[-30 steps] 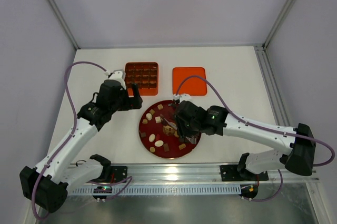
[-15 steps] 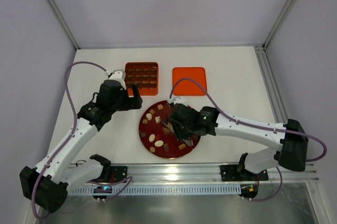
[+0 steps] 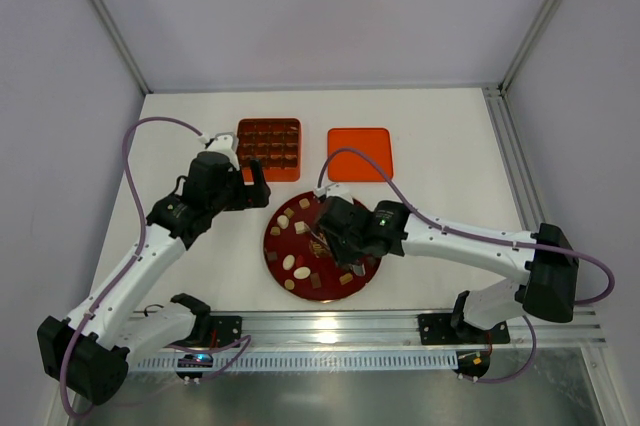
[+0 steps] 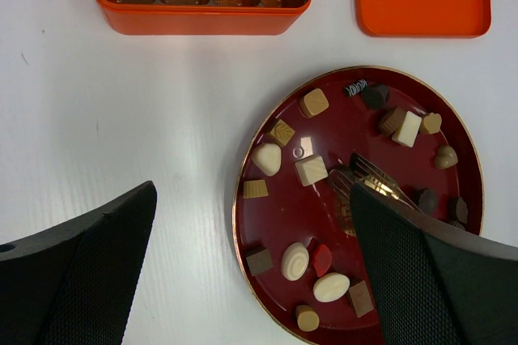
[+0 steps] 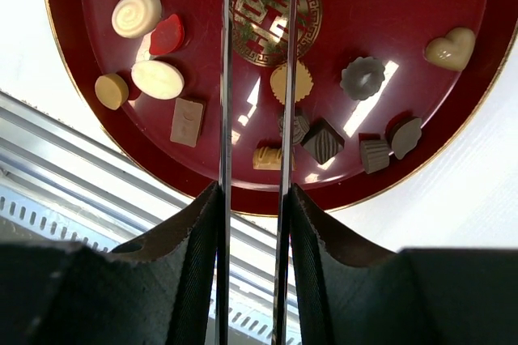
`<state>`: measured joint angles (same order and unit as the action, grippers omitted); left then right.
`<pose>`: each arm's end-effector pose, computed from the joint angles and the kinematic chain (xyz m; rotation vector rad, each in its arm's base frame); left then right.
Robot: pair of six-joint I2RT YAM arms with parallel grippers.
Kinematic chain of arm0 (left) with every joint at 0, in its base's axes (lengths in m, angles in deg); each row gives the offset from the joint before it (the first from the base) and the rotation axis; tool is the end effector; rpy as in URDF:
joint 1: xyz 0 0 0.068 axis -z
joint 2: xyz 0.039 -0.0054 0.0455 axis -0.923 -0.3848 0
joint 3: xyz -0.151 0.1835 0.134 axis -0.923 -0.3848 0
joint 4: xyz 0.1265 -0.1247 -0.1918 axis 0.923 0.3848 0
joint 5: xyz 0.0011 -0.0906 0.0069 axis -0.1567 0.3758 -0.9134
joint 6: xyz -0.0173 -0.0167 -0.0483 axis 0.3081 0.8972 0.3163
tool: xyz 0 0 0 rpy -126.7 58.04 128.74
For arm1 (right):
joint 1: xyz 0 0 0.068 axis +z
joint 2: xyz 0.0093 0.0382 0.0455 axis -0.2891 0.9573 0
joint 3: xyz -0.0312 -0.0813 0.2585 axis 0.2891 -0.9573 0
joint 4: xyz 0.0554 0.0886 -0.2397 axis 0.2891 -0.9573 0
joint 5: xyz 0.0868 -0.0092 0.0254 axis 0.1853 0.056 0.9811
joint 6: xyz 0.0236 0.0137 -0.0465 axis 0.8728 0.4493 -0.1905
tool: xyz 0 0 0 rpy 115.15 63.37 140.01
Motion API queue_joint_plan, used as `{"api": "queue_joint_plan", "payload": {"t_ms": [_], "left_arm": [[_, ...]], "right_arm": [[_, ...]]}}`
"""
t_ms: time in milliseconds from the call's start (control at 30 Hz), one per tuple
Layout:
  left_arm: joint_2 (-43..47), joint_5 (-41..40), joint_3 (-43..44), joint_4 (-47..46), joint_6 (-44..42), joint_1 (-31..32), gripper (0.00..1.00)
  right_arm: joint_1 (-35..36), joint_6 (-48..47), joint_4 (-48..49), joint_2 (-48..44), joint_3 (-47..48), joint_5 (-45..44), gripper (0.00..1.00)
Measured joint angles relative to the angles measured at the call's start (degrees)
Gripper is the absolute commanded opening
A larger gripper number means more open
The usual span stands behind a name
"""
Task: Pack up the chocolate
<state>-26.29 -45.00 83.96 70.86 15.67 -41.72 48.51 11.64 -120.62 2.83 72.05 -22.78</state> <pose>0.1929 -0.0884 0.3040 -0.0761 2.2426 -0.3846 0.1247 0.2525 0.2663 -0.6463 2.5730 0.3052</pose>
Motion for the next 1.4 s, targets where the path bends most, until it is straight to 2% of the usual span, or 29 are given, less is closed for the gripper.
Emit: {"api": "queue_joint_plan", "payload": {"t_ms": [533, 767, 1067, 1400], "left_arm": [[0.0, 0.0, 0.0, 0.0, 0.0, 0.0, 1.00], [0.0, 0.0, 0.0, 0.0, 0.0, 0.0, 1.00], [0.0, 0.0, 0.0, 0.0, 0.0, 0.0, 1.00], [0.0, 0.0, 0.0, 0.0, 0.0, 0.0, 1.00]], "right_arm": [[0.0, -1.8, -5.4, 0.0, 7.1, -4.4, 0.34], [0.0, -2.0, -5.9, 0.0, 6.9, -4.2, 0.34], [0.0, -0.8, -4.5, -0.5, 1.9, -2.3, 0.33], [0.0, 0.2, -4.3, -2.2, 1.1, -1.7, 0.38]]}}
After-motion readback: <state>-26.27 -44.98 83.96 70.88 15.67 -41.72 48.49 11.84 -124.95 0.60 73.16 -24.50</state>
